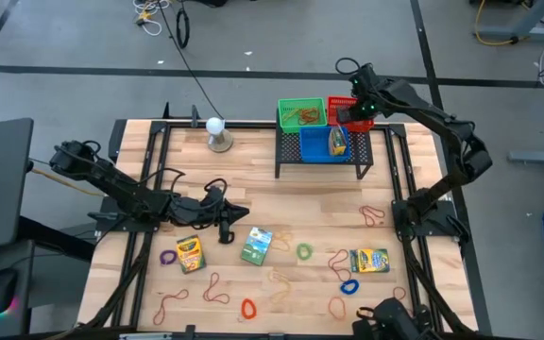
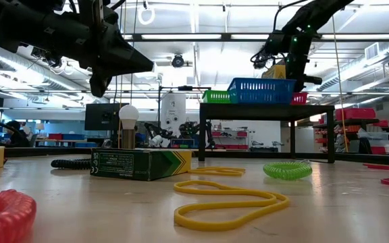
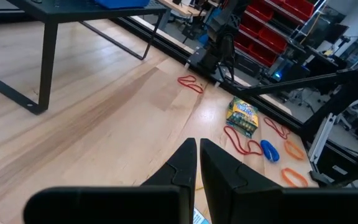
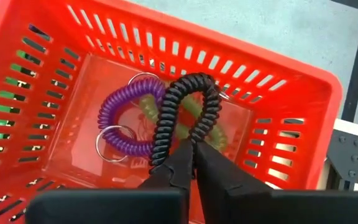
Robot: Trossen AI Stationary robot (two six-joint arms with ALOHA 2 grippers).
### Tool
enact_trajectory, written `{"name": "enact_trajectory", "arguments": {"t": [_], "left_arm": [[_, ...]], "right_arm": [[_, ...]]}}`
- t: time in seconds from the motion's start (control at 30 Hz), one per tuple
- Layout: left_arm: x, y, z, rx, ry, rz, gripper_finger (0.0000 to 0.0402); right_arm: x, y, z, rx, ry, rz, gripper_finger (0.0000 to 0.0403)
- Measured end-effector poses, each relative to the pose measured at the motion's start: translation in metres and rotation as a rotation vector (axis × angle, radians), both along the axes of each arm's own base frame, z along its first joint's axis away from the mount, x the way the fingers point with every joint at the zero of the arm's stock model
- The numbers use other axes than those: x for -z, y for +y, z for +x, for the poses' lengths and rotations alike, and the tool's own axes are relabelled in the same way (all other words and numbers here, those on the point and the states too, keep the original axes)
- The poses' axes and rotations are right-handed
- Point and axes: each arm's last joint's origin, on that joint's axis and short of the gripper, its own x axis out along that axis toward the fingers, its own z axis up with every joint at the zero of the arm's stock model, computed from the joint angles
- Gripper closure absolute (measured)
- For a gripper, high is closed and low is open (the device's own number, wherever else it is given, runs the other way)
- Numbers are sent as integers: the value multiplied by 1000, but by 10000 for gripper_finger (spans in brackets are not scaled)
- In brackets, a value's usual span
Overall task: Pick & Place Office Desk Supplies
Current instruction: Put the black spiral keychain into the red bin, then put the red rubber band into the green bin
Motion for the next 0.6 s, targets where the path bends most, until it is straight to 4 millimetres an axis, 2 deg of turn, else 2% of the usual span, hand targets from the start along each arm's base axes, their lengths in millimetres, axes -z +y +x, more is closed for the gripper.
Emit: {"name": "enact_trajectory", "arguments": {"t": [0.27,0.4,0.5,0.6], "left_arm": [[0,1,0,0,4,19,374],[0,2,0,-3,3,29,374],[-2,1,1,-10,-27,-19,374],[-4,2,1,-15,-44,-28,374]], "right_arm": [[0,2,-2,7,19,9,292],[-7,6,-5,3,14,-12,256],[-21,14,-9,-15,-13,-60,249],[-39,32,-11,-93,-31,-125,268]]}}
